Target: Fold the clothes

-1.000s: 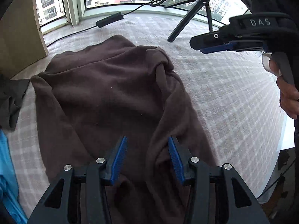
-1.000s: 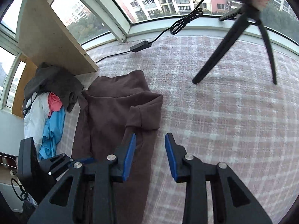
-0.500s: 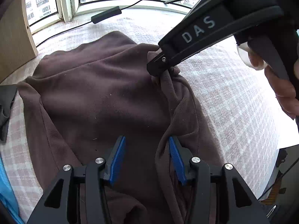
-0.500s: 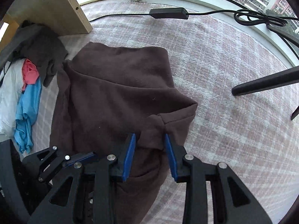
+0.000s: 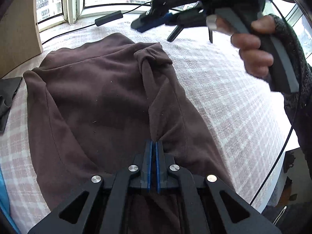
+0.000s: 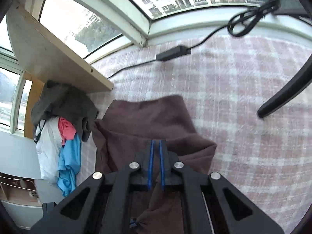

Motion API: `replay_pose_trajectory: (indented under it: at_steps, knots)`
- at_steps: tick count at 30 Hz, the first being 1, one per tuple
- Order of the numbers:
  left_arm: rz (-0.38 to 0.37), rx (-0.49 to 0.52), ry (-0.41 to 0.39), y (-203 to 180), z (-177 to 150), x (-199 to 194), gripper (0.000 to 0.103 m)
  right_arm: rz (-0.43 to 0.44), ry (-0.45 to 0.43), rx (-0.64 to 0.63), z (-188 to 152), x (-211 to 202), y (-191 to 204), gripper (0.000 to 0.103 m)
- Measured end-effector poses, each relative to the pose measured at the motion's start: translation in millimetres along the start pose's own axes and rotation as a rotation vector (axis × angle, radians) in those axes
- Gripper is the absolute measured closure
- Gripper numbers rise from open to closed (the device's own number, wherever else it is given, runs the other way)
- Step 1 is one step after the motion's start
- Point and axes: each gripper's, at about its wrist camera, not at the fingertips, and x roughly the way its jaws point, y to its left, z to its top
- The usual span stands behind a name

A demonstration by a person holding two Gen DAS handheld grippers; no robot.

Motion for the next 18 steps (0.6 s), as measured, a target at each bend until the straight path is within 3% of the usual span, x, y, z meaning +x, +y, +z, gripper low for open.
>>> replay_pose_trajectory:
  at_steps: [5,8,11,16,18]
  knots:
    - [0.033,-0.035,-0.028,16.4,7.8,-31.7,0.079,-0.195,-0.029,-0.204,-25.5,-42.3,24.2,0.084]
    - [0.036,-0.039,-0.060,13.6,24.6,-48.8,0.074,-0.209,-0.010,-0.171,-29.2,-47.3,-1.2,0.084]
    - [-0.003,0.013,-0.088,-16.1,39.3,-45.7,0.070,-0.210,0.010,-0.117,-14.2,-30.5,-27.4,0.084]
    - [-0.076,0.046,0.028,-43.2,20.2,0.7,0.070,-0.177,0.039,-0.075,-2.0,2.4,-39.0,0.081]
    - [-0.074,0.056,0.053,-47.5,8.6,10.3,0.070,-0.167,0.054,-0.081,-0.8,12.2,-39.1,0.071]
